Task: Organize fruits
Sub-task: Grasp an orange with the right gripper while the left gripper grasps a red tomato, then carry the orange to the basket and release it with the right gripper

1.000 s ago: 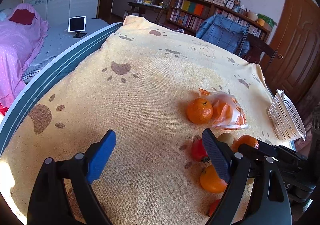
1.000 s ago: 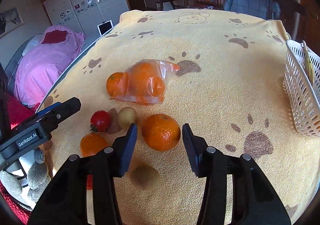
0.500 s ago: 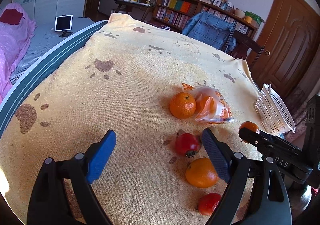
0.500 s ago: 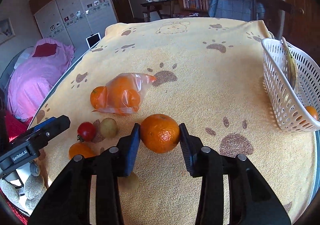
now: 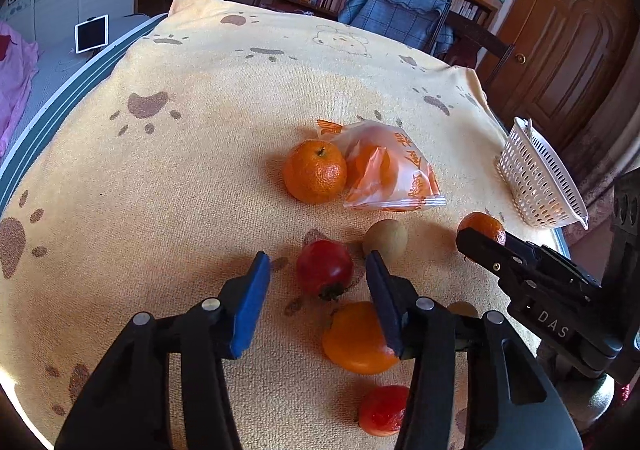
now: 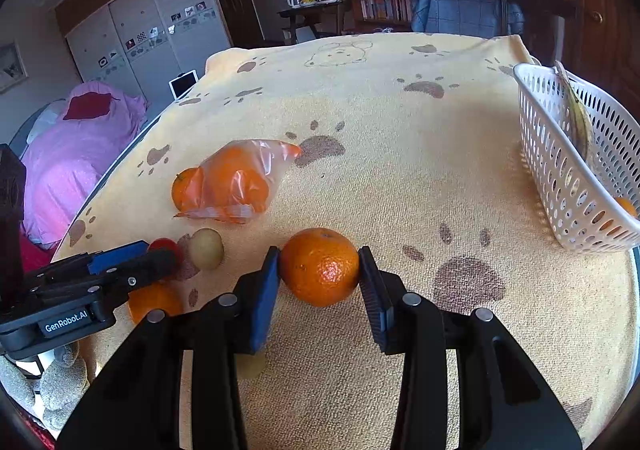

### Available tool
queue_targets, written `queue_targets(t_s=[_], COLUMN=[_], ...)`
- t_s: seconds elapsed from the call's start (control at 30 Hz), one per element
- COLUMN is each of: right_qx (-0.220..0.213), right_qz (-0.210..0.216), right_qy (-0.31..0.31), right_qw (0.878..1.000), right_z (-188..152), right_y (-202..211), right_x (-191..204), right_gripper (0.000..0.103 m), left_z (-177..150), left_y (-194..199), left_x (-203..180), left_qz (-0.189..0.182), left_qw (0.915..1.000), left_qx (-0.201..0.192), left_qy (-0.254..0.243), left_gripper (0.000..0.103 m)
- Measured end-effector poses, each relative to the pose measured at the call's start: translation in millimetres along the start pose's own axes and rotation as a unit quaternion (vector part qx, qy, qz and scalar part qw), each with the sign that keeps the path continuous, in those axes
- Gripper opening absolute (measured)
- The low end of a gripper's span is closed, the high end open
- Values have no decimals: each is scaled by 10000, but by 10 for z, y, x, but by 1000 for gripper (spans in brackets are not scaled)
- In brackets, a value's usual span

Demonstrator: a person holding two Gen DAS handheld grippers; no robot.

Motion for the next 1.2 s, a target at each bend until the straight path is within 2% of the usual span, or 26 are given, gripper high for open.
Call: queue_targets(t_s=[0.17, 0.33, 0.67, 0.93, 1.2], right_qx=[-20, -67, -195, -396, -1063], right_qz=[23, 40, 4, -37, -309], right_qy=[-39, -80, -95, -131, -398], right_qw=[10000, 9999, 9998, 9991, 9931], right_z=[-7, -9, -7, 28, 199], right_y=[10, 25, 73, 150, 502], right_x=[-24, -46, -57, -74, -262], right_gripper=[40, 40, 40, 40, 40], left_z=[12, -25, -67, -90, -93], left_y=[-37, 9, 176, 228, 256], left_x=[-39, -2, 171, 141, 164], left_qz=[-63, -197, 153, 334, 340], left_qw=[10000, 9996, 9973, 9959, 9950], left_qx=[15, -186, -597, -782, -840], left_qy=[-22, 36, 404, 323, 409], left_gripper=[39, 30, 29, 29, 29])
Point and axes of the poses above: each gripper's, at about its wrist camera, not at the fingertips, and y roughly against the way its jaws point, x to its left, z to its top, the point moved 2 cm from there along -y, roughly the way its jaws point, and after that the axes turned 3 degrees about -y, right-handed, at the moved point
